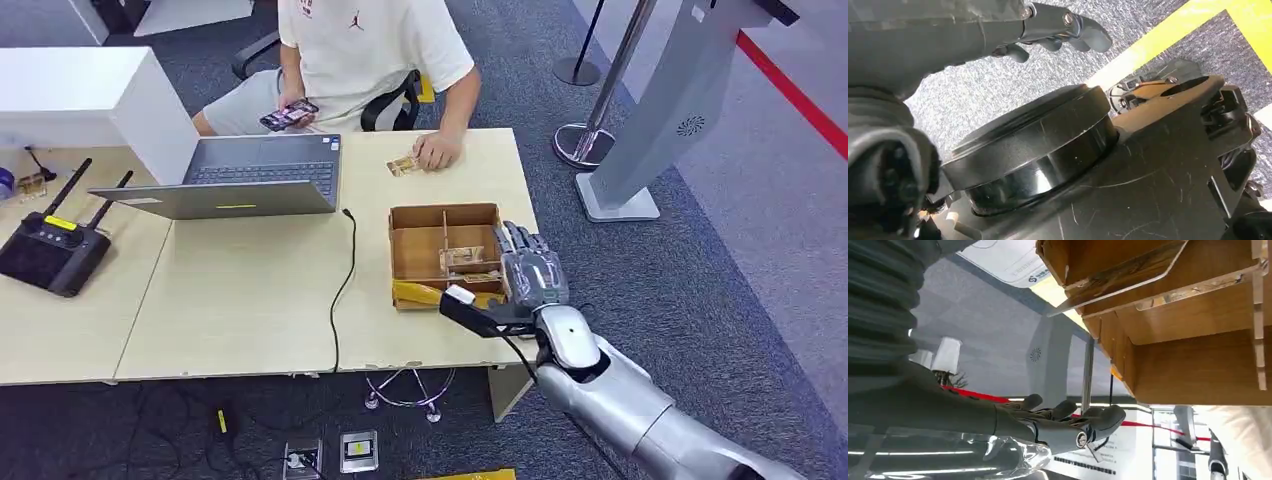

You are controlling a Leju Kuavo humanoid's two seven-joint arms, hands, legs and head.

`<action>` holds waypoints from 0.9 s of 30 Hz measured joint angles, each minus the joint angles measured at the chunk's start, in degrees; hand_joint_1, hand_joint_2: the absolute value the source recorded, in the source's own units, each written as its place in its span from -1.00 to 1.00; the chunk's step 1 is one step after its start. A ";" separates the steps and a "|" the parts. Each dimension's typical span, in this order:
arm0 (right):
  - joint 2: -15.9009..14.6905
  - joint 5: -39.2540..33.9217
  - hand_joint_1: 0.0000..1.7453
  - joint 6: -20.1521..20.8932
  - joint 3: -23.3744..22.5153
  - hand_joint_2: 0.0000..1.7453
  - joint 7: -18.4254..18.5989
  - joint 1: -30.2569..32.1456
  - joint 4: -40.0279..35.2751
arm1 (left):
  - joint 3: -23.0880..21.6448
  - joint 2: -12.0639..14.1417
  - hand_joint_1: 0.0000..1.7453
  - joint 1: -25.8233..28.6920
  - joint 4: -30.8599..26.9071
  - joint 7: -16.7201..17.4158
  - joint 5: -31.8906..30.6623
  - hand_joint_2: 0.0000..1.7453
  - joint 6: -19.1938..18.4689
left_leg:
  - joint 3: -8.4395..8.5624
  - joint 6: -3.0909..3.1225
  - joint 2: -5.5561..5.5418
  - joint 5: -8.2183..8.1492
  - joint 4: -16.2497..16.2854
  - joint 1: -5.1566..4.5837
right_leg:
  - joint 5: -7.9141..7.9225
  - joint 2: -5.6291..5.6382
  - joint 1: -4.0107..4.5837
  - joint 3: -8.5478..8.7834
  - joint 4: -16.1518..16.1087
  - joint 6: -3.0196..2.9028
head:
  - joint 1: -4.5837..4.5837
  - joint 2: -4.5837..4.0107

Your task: Pass the card to the sensor for recognition and then transmit it.

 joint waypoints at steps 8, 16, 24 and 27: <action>0.04 -0.52 -1.00 -0.96 0.07 1.00 0.07 0.00 1.16 | -0.15 0.07 -1.00 -0.56 0.07 0.46 0.68 -1.00 0.00 | 0.00 0.00 0.00 0.00 0.00 0.00 | 0.00 0.00 0.00 -0.01 0.00 0.00 | 0.00 0.00; 0.68 -0.55 -1.00 -1.24 0.64 1.00 0.13 -0.34 2.08 | -0.72 0.13 -1.00 -1.02 0.13 0.94 0.81 -1.00 0.00 | -0.01 0.00 0.02 0.00 0.00 0.00 | 0.00 0.01 0.00 -0.01 0.00 0.00 | 0.00 0.00; 1.92 -0.46 -1.00 -1.31 1.62 1.00 0.02 -0.75 3.02 | -1.95 0.15 -1.00 -1.35 0.26 1.14 0.98 -1.00 0.00 | 0.00 0.00 0.01 0.00 0.00 0.00 | 0.00 0.00 0.00 -0.01 0.00 0.00 | 0.00 0.00; 2.21 -0.46 -1.00 -1.33 1.75 1.00 -0.07 -0.78 3.08 | -1.99 0.15 -1.00 -1.51 0.28 1.27 0.96 -1.00 0.00 | 0.00 0.00 0.01 0.00 0.00 0.00 | 0.00 0.00 0.00 -0.01 0.00 0.00 | 0.00 0.00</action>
